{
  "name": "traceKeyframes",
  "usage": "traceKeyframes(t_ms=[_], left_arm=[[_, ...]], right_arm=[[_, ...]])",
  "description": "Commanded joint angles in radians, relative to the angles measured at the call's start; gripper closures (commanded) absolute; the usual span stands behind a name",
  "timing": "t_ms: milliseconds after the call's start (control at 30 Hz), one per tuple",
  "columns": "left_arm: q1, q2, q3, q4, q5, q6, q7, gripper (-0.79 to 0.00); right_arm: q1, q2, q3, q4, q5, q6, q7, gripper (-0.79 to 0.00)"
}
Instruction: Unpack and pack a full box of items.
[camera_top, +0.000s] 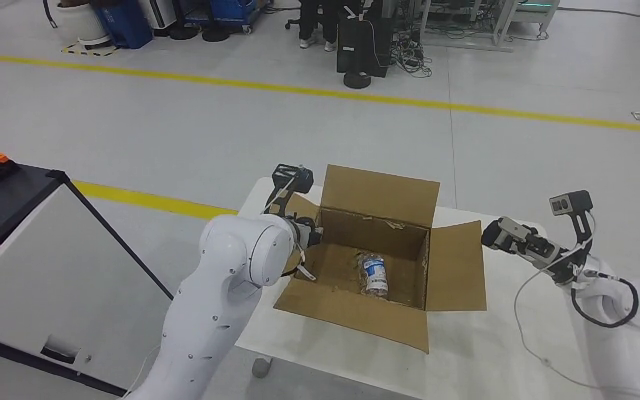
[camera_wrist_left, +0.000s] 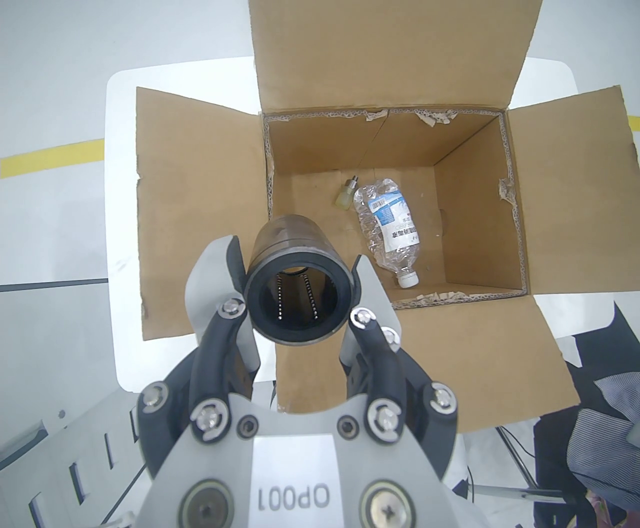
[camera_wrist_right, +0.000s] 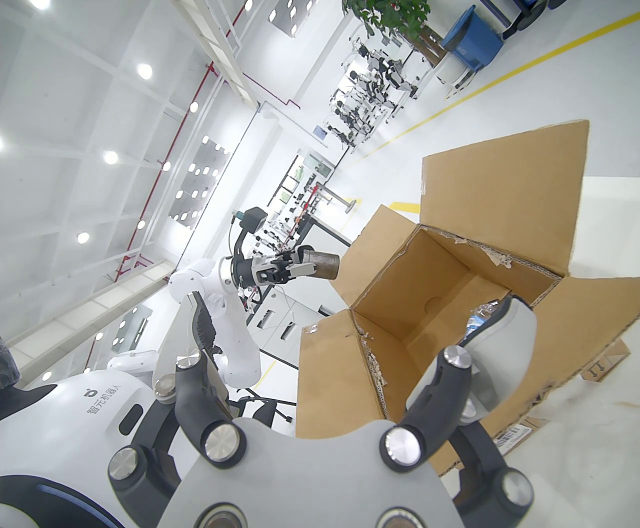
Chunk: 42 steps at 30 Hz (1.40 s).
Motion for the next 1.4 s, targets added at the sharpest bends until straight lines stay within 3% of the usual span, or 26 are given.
traceKeyframes(t_ms=[0, 200, 300, 700, 1033, 1233, 1367], left_arm=[[0.000, 0.000, 0.000, 0.000, 0.000, 0.000, 0.000, 0.000], [0.009, 0.000, -0.004, 0.003, -0.016, 0.004, 0.017, 0.000], [0.016, 0.003, -0.043, 0.016, -0.045, 0.007, 0.010, 0.000], [0.069, 0.008, -0.290, -0.020, -0.050, 0.014, 0.014, 0.000], [0.077, -0.012, -0.450, 0.014, 0.018, 0.000, 0.000, 0.000], [0.070, -0.030, -0.514, 0.105, 0.058, 0.000, 0.000, 0.000], [0.052, -0.044, -0.516, 0.205, 0.074, 0.000, 0.000, 0.000]], right_arm=[[0.000, 0.000, 0.000, 0.000, 0.000, 0.000, 0.000, -0.785], [0.000, 0.000, 0.000, 0.000, 0.000, 0.000, 0.000, -0.785], [0.000, 0.000, 0.000, 0.000, 0.000, 0.000, 0.000, -0.785], [0.000, 0.000, 0.000, 0.000, 0.000, 0.000, 0.000, -0.785], [0.000, 0.000, 0.000, 0.000, 0.000, 0.000, 0.000, -0.785], [0.000, 0.000, 0.000, 0.000, 0.000, 0.000, 0.000, -0.785], [0.000, 0.000, 0.000, 0.000, 0.000, 0.000, 0.000, -0.785]])
